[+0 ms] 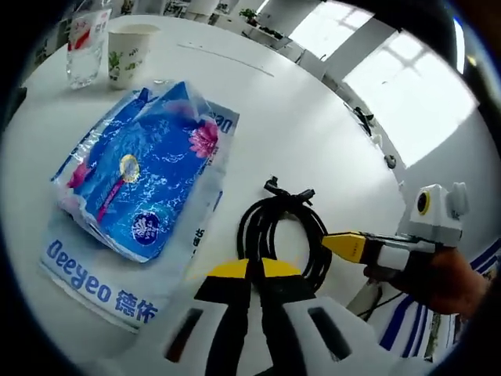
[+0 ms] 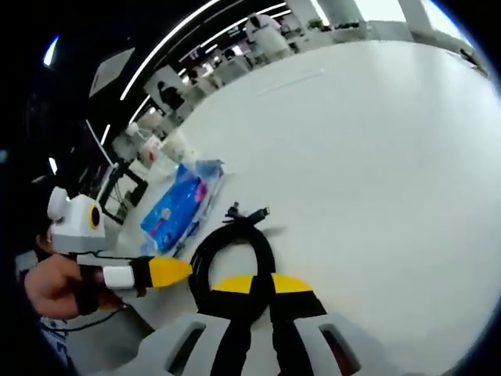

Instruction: Arrange the tabletop items into an orderly group along one side of the table until the central work area is clear of visible clutter.

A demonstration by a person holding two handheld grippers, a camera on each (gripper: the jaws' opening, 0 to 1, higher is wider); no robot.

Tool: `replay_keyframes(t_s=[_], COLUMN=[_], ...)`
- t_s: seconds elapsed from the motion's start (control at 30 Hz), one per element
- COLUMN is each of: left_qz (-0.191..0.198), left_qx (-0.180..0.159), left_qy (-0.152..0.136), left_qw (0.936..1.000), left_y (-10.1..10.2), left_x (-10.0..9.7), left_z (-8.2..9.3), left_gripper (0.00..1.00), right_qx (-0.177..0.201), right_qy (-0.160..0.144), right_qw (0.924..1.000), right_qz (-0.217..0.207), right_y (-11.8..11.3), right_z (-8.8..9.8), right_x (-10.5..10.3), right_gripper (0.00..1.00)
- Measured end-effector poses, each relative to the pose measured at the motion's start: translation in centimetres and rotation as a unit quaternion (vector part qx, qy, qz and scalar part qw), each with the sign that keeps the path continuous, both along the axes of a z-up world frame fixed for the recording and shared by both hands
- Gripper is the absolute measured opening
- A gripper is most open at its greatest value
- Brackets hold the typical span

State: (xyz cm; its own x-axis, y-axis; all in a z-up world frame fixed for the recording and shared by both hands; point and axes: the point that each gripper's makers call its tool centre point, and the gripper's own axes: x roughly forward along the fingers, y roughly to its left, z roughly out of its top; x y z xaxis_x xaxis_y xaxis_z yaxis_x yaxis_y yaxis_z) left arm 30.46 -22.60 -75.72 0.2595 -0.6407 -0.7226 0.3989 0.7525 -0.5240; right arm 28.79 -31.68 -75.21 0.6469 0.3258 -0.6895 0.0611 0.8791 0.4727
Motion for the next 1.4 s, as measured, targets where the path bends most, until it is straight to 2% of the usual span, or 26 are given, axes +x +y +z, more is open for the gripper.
replay_keyframes(t_s=[0.27, 0.73, 0.77, 0.87, 1.17, 1.4], left_qz=[-0.003, -0.015, -0.014, -0.010, 0.000, -0.003], left_qx=[-0.009, -0.026, -0.027, -0.030, -0.029, -0.034], left_qy=[0.004, 0.017, 0.018, 0.022, 0.024, 0.026], left_qw=[0.9999, 0.9994, 0.9994, 0.9992, 0.9993, 0.9991], left_y=[-2.3, -7.7, -8.1, -8.9, -10.5, -11.1], left_x=[1.0, 1.9, 2.1, 2.4, 3.8, 4.2], left_z=[0.4, 0.1, 0.1, 0.2, 0.2, 0.3], left_gripper=[0.00, 0.00, 0.00, 0.00, 0.00, 0.00], right_qx=[-0.007, -0.041, -0.046, -0.044, -0.039, -0.041], right_qy=[-0.008, -0.016, -0.018, -0.018, -0.019, -0.017], right_qw=[0.9999, 0.9988, 0.9985, 0.9983, 0.9976, 0.9964], right_qz=[-0.002, -0.022, -0.023, -0.032, -0.054, -0.072], right_y=[-2.1, -7.6, -8.1, -9.1, -10.6, -11.3], right_z=[0.4, 0.7, 0.7, 0.6, 0.5, 0.5], right_x=[1.7, 4.9, 5.2, 5.8, 7.0, 7.6], right_gripper=[0.03, 0.03, 0.00, 0.00, 0.00, 0.01])
